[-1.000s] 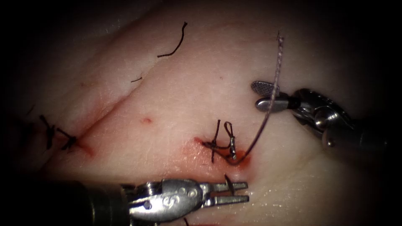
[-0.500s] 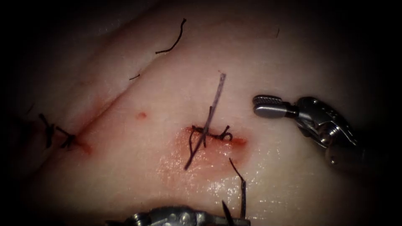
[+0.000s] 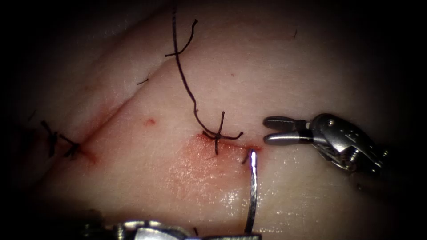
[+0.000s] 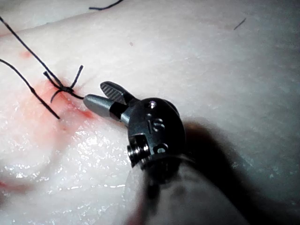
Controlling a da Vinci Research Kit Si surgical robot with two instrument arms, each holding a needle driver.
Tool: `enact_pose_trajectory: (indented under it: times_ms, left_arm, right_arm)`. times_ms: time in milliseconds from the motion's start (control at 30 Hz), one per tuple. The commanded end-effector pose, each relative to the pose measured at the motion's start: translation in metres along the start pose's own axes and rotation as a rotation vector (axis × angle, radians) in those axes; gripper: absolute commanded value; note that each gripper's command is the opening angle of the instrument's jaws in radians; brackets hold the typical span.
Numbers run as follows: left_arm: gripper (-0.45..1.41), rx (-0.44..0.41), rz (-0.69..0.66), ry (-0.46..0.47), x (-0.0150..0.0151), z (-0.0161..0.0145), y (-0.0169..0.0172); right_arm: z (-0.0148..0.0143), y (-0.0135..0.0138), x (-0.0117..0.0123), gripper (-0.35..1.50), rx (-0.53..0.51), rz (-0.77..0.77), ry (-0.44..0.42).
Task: Wound Closure
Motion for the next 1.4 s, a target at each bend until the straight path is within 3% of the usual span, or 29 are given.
enact_pose_trajectory:
  times_ms: [33,300,400,567,633,733,767,967,1067,1133,1400]
  left_arm:
    - [-0.45,0.02,0.022,-0.019,-0.0002,0.0003,0.0001]
    - [-0.45,0.075,0.133,-0.101,0.0012,-0.0021,0.0017]
    - [-0.45,0.083,0.178,-0.114,0.0017,-0.0026,0.0023]
    - [-0.45,0.105,0.218,-0.124,0.0026,-0.0036,0.0024]
    - [-0.45,0.123,0.224,-0.12,0.0031,-0.0041,0.0017]
    - [-0.45,0.15,0.238,-0.127,0.0037,-0.0047,0.0002]
    - [-0.45,0.163,0.242,-0.128,0.0038,-0.005,-0.0004]
    - [-0.45,0.275,0.257,-0.114,0.0046,-0.0068,-0.0032]
    - [-0.45,0.31,0.267,-0.121,0.0045,-0.0076,-0.0034]
    - [-0.45,0.319,0.265,-0.134,0.0044,-0.0079,-0.0034]
    - [-0.45,0.321,0.28,-0.131,0.0039,-0.0083,-0.0026]
  right_arm:
    - [0.001,0.0002,0.0003,0.19,-0.006,-0.016,0.003]
    - [0.0017,-0.0001,0.0017,0.21,-0.068,-0.081,-0.015]
    - [0.0022,0.0,0.002,0.36,-0.079,-0.095,-0.02]
    - [0.0023,-0.0001,0.0021,0.32,-0.105,-0.094,-0.028]
    - [0.0021,-0.0001,0.0021,0.46,-0.12,-0.093,-0.034]
    - [0.002,-0.0005,0.002,0.84,-0.144,-0.101,-0.051]
    - [0.002,-0.0007,0.002,0.86,-0.139,-0.107,-0.053]
    - [0.0024,-0.0032,0.0024,0.83,-0.1,-0.129,-0.08]
    - [0.003,-0.0051,0.0026,0.42,-0.077,-0.158,-0.105]
    - [0.0034,-0.006,0.0026,0.31,-0.074,-0.174,-0.12]
    - [0.005,-0.0061,0.0007,0.29,-0.081,-0.201,-0.144]
